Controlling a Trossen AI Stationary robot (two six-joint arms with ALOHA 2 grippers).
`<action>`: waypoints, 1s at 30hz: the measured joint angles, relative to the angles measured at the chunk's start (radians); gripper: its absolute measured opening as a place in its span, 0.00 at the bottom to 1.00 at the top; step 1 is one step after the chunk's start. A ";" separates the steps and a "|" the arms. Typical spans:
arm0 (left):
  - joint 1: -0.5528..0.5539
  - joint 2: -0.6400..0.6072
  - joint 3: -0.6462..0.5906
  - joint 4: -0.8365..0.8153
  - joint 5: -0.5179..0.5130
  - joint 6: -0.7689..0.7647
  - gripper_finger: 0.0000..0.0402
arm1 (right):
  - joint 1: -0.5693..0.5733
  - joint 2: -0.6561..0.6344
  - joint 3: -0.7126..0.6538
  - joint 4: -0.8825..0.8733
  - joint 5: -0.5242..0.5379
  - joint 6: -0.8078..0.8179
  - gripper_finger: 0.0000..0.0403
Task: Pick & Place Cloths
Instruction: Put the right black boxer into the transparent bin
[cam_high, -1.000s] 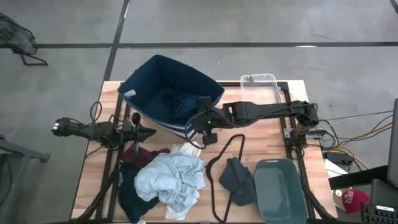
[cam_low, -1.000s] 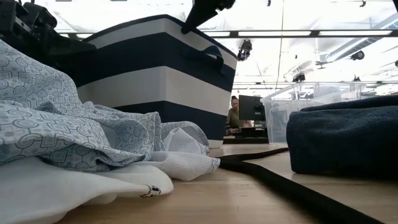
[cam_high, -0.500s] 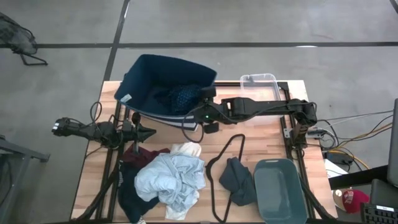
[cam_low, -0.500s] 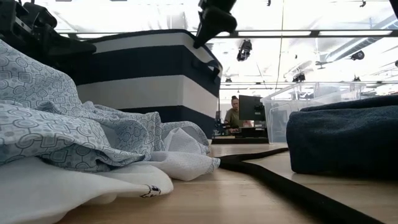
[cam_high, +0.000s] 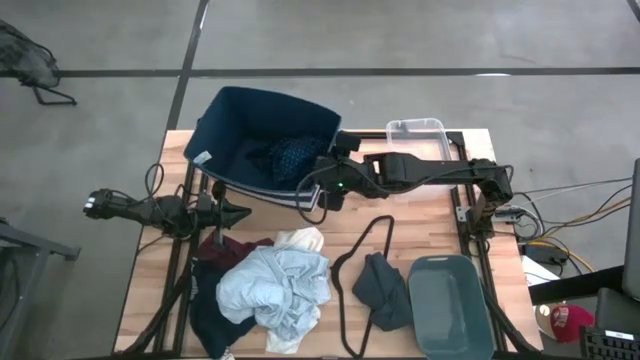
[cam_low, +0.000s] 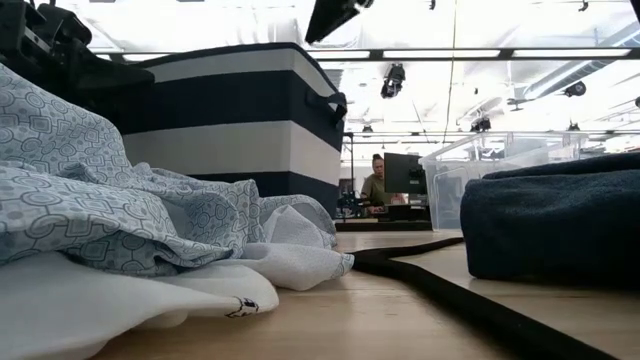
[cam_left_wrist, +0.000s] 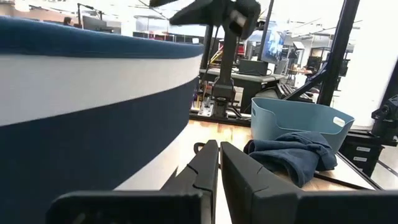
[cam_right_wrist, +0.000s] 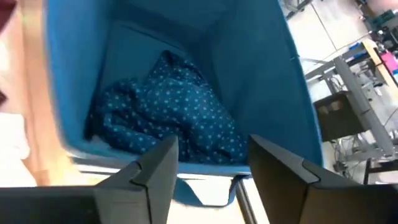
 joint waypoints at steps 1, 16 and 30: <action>0.000 0.000 0.000 0.000 0.000 0.000 0.06 | 0.006 -0.002 0.014 -0.016 0.000 0.010 0.49; 0.000 0.000 0.000 0.000 0.000 0.000 0.06 | 0.116 -0.007 0.038 -0.159 -0.016 0.214 0.51; -0.001 0.000 0.000 0.000 0.000 0.000 0.06 | 0.279 -0.009 -0.039 -0.160 -0.023 0.341 0.42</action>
